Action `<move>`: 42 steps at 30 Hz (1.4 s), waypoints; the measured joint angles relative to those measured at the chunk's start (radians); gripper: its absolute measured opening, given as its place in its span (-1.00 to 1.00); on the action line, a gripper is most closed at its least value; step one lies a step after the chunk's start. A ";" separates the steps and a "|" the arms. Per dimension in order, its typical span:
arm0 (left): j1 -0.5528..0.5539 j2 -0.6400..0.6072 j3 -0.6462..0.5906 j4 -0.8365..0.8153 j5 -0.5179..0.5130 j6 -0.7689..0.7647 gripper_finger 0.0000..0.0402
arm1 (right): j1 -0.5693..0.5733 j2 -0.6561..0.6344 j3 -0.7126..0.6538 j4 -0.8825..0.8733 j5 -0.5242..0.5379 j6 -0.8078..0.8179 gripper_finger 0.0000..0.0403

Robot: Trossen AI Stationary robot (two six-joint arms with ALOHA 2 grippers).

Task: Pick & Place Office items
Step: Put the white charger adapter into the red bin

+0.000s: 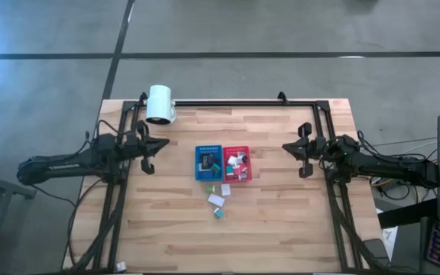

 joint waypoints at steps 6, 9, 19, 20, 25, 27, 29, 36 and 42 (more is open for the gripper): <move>0.001 -0.008 -0.005 -0.038 -0.074 0.004 -0.98 | 0.000 -0.001 0.000 0.007 0.000 0.000 -0.96; 0.001 -0.007 -0.017 -0.047 -0.087 0.026 -0.97 | 0.000 -0.001 0.000 0.007 0.000 0.004 -0.96; 0.001 -0.007 -0.173 0.010 -0.108 0.009 -0.99 | 0.000 0.000 0.000 0.003 0.000 0.000 -0.96; 0.001 -0.007 -0.172 -0.004 -0.115 -0.001 -0.99 | 0.000 0.000 0.000 0.002 0.000 0.000 -0.96; 0.001 -0.006 -0.172 -0.013 -0.172 -0.066 -0.99 | 0.000 0.000 0.000 -0.004 0.007 -0.005 -0.96; 0.001 -0.005 -0.172 -0.023 -0.175 -0.055 -0.99 | 0.000 0.000 0.000 -0.012 0.030 -0.010 -0.96; 0.001 -0.005 -0.172 -0.035 -0.191 -0.040 -0.98 | 0.000 0.001 0.000 -0.021 0.056 -0.012 -0.96; 0.001 -0.004 -0.172 -0.114 -0.211 -0.019 -0.98 | 0.000 0.001 -0.003 -0.036 0.079 -0.027 -0.96; 0.001 -0.004 -0.172 -0.104 -0.184 -0.026 -0.95 | 0.000 0.001 -0.003 -0.043 0.082 -0.044 -0.96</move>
